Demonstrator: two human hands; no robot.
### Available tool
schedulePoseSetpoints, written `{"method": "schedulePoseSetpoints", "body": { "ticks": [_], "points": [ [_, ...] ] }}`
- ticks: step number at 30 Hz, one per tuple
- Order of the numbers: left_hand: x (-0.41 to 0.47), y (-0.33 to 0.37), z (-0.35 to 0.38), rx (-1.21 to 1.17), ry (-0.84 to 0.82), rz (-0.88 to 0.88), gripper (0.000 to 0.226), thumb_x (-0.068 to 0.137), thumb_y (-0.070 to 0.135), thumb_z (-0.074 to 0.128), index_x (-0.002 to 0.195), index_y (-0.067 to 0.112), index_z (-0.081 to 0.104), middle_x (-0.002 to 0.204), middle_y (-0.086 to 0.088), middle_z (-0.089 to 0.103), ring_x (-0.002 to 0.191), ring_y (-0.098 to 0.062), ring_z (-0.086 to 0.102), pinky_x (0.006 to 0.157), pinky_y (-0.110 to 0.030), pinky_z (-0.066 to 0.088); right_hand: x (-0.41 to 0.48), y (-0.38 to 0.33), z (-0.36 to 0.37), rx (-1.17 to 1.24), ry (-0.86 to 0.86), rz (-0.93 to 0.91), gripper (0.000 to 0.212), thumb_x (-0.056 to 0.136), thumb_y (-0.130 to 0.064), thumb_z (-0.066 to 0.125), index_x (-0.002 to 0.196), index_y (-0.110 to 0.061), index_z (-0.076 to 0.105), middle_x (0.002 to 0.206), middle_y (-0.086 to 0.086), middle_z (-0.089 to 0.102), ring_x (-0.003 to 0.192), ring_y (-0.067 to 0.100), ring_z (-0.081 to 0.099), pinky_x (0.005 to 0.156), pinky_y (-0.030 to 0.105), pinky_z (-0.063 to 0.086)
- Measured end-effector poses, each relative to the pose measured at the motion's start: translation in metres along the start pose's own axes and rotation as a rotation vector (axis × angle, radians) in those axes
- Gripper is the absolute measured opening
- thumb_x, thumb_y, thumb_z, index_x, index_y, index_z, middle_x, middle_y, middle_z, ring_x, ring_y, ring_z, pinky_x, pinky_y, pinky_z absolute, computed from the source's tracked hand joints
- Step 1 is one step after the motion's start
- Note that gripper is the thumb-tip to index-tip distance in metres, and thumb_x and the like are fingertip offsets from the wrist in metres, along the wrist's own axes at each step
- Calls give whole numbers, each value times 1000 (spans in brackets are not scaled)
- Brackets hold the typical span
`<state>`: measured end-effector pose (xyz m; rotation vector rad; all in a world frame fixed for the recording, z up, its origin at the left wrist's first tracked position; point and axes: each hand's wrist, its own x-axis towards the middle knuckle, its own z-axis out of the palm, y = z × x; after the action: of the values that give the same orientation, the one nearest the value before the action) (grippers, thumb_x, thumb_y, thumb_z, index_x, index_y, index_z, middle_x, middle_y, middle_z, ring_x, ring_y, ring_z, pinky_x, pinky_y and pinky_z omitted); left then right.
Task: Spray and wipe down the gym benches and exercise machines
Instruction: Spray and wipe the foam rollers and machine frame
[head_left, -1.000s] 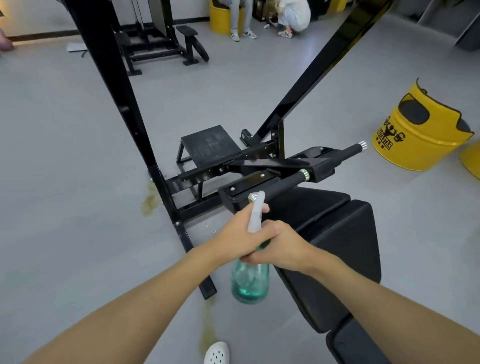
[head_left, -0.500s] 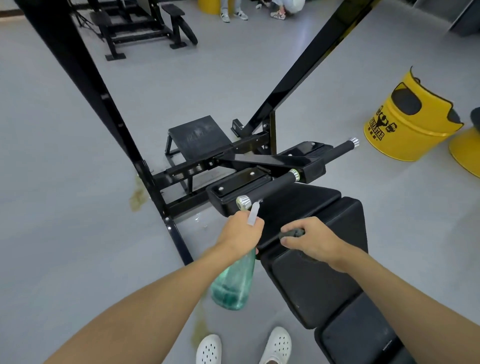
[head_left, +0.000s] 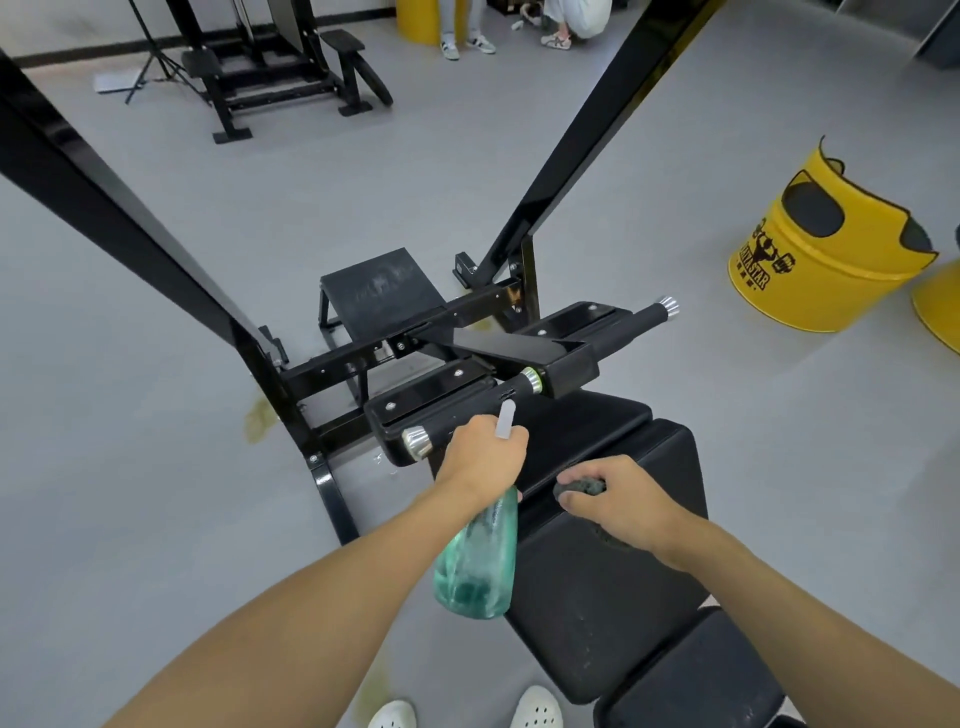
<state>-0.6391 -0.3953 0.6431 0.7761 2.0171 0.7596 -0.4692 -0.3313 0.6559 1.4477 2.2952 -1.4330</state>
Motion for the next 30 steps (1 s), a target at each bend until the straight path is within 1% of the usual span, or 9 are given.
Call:
{"method": "schedulePoseSetpoints", "body": {
  "ticks": [3,8,12,15,19,23,26,28,30],
  "points": [
    [11,21,19,55,-7,52,23,84,32,44,69,14,48,70,-6,57,71,-34,69,60,-37,45,2,13,-16,10,23,0,28,93,-23,68,120,-18,69,112,-8,68,99,2,62,86,16,47],
    [28,59,50,26,-13,110,27,87,30,46,67,13,42,67,-4,50,71,-37,67,61,-38,47,7,32,-47,79,147,3,24,94,-17,66,117,-17,70,95,-9,69,81,1,62,59,6,43],
    [43,84,66,-24,6,106,27,82,31,45,62,12,44,63,-6,52,76,-40,70,61,-39,49,14,44,-67,93,211,0,24,93,-18,66,117,-17,70,97,-7,68,77,1,59,60,8,40],
    [53,97,76,-39,3,93,30,76,38,43,69,11,55,79,-13,68,70,-36,72,71,-47,59,17,53,-77,117,210,15,24,94,-18,65,118,-17,70,87,-11,64,72,1,57,57,8,39],
    [65,113,90,-18,3,107,30,71,40,41,70,14,54,89,-16,71,73,-31,70,75,-45,58,21,63,-88,162,194,43,22,94,-16,64,116,-16,71,75,-8,62,59,5,55,48,11,39],
    [76,127,109,-12,-16,121,29,73,40,41,72,14,53,81,-11,65,74,-30,71,69,-39,54,22,75,-99,193,193,52,19,94,-14,64,112,-15,71,72,-4,64,54,9,55,48,16,42],
    [85,138,123,-57,8,131,27,77,39,42,72,15,52,76,-8,62,73,-32,71,74,-43,59,21,86,-107,228,205,53,18,94,-12,63,110,-15,71,70,-4,62,52,8,53,48,15,43],
    [87,144,134,-71,30,138,26,82,36,44,67,15,50,70,-6,61,69,-30,71,69,-41,59,19,95,-111,249,222,63,17,94,-12,62,107,-16,71,71,-4,62,54,9,54,50,16,43],
    [84,150,149,-15,17,178,29,89,30,45,63,15,44,62,-1,52,62,-24,65,54,-29,49,17,105,-117,294,273,104,14,94,-14,61,103,-17,72,75,-2,64,55,10,55,48,17,43]
  ]
}}
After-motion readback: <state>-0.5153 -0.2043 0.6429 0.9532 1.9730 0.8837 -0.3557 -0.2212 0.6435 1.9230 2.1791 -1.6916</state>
